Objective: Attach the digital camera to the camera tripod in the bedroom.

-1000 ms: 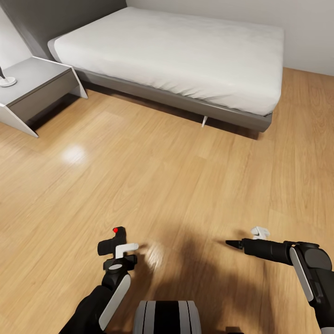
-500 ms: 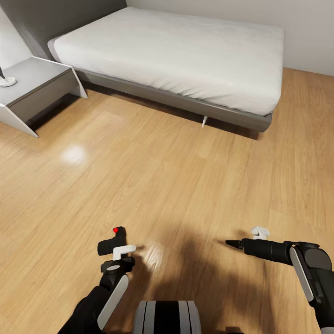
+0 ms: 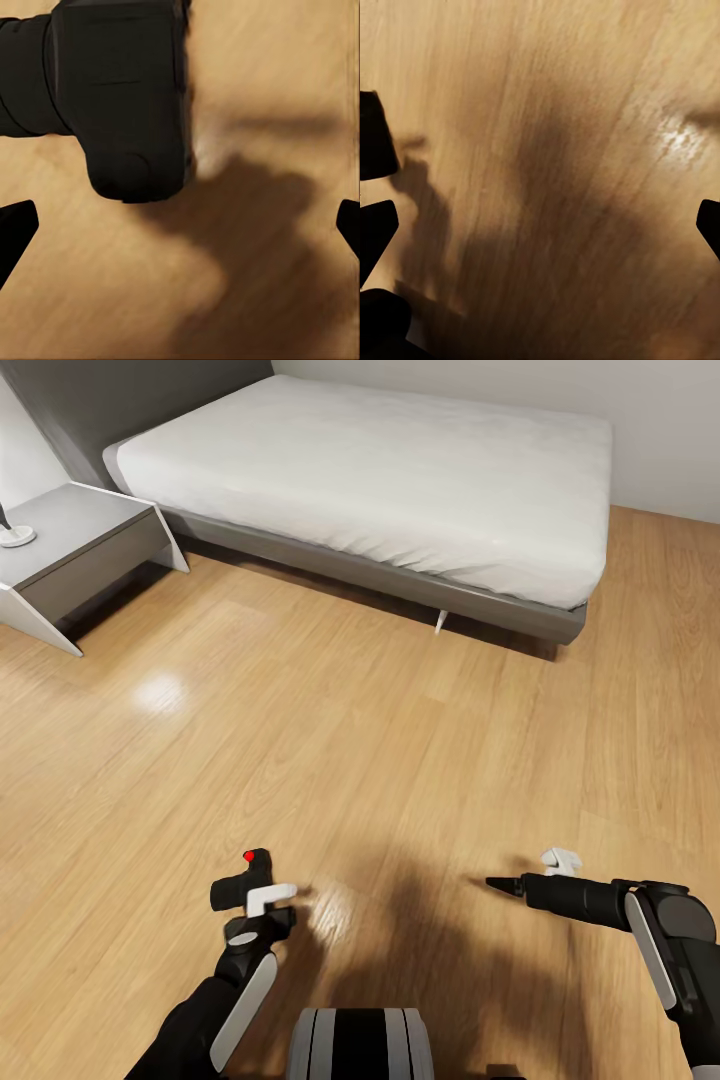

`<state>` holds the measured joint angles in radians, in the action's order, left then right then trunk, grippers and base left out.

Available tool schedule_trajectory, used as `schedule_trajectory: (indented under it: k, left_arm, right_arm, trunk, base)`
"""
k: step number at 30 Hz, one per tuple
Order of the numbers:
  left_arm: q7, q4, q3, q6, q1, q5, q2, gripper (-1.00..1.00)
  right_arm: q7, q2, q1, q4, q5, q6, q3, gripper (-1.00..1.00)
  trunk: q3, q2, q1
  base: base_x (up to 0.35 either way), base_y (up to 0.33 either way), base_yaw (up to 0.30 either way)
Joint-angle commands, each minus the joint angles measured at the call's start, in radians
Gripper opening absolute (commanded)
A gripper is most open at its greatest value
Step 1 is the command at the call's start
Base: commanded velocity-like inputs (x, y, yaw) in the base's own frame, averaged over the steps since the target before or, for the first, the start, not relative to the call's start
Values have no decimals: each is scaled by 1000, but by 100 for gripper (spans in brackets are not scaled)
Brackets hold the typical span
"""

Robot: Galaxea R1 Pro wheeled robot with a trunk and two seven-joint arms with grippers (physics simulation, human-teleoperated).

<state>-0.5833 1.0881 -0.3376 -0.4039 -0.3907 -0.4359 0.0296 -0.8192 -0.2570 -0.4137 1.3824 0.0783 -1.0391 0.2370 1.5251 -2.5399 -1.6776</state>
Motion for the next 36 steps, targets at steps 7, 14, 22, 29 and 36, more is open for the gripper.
schedule_trajectory:
  k: [7, 14, 22, 29, 36]
  left_arm:
    - [29, 2, -7, 11, 0, -4, 2, 100]
    - [37, 5, -6, 14, 0, -6, 3, 100]
    - [35, 4, -3, 14, 0, -5, 3, 100]
    - [36, 4, -3, 14, 0, -4, 2, 100]
    - [37, 3, -2, 14, -1, -4, 1, 100]
  right_arm:
    - [-26, 0, 0, 1, 6, -8, 0, 100]
    - [-34, 1, 0, 1, -2, -8, -1, 100]
    - [-35, 1, 0, 1, -3, -8, -1, 100]
    - [-36, 1, 0, 1, 0, -8, -1, 100]
    - [-52, 0, 1, 2, 8, -8, -1, 100]
  trunk:
    - [1, 0, 0]
    - [1, 0, 0]
    - [1, 0, 0]
    - [8, -1, -1]
    - [35, -2, -4]
  base:
    - [0, 0, 0]
    - [0, 0, 0]
    - [0, 0, 0]
    - [0, 0, 0]
    - [0, 0, 0]
